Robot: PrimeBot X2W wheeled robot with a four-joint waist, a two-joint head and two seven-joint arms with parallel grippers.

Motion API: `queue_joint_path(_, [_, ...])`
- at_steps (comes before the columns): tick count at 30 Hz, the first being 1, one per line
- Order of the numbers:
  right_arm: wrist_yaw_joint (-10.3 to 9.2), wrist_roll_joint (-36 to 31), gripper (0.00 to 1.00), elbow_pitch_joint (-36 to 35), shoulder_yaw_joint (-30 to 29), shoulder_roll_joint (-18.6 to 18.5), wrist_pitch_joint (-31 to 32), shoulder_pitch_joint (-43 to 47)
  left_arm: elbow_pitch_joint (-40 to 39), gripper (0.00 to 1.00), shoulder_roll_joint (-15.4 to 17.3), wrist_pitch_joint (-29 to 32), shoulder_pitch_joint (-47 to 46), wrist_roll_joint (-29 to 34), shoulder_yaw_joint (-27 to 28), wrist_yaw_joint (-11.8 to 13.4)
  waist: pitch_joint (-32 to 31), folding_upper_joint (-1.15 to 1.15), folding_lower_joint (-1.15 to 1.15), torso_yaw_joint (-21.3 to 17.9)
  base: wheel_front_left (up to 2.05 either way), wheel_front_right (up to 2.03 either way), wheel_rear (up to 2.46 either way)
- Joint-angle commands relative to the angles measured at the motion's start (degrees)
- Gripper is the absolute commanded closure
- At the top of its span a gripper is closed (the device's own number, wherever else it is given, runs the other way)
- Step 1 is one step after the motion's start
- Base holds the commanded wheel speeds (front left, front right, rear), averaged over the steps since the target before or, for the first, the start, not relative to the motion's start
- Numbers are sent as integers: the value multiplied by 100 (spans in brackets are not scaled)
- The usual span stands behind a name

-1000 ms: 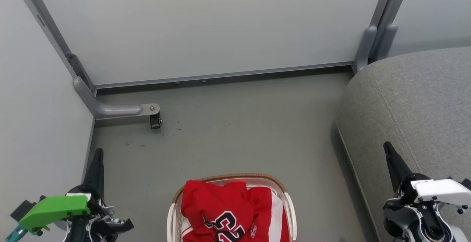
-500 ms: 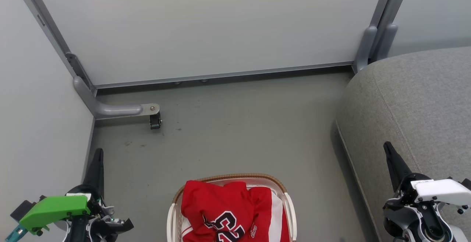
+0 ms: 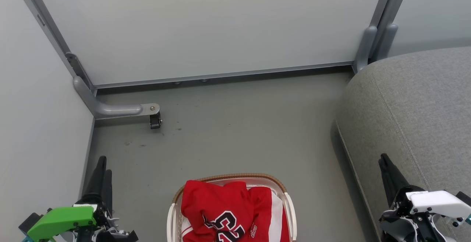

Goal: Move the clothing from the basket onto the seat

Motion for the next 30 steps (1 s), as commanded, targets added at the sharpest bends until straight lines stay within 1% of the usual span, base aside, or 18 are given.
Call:
queue_joint_path(1, [0, -42, 0, -98, 20, -31, -46, -62, -68, 0, 17, -55, -67, -8, -8, -2, 2, 0, 0, 1, 0, 0, 0])
queue_joint_path(5, [0, -167, 0, -158, 112, -80, -176, -66, -77, 0, 24, -173, -75, 65, -80, -3, 7, 0, 0, 5, 0, 0, 0])
queue_joint_path(11, [0, -610, 0, -180, 200, -154, -348, -99, -64, 0, 55, -348, -99, 504, -157, -5, 16, 0, 0, 9, 0, 0, 0])
queue_joint_path(19, [1, -1558, 0, -228, 296, -187, -551, -123, -74, 0, 35, -551, -96, 1520, -180, -8, 27, 0, 0, 3, 0, 0, 0])
queue_joint_path(30, [1, -2746, 0, -336, 364, -186, -805, -134, -66, 0, 32, -806, -67, 3143, -176, -9, 43, 0, 0, 8, 0, 0, 0])
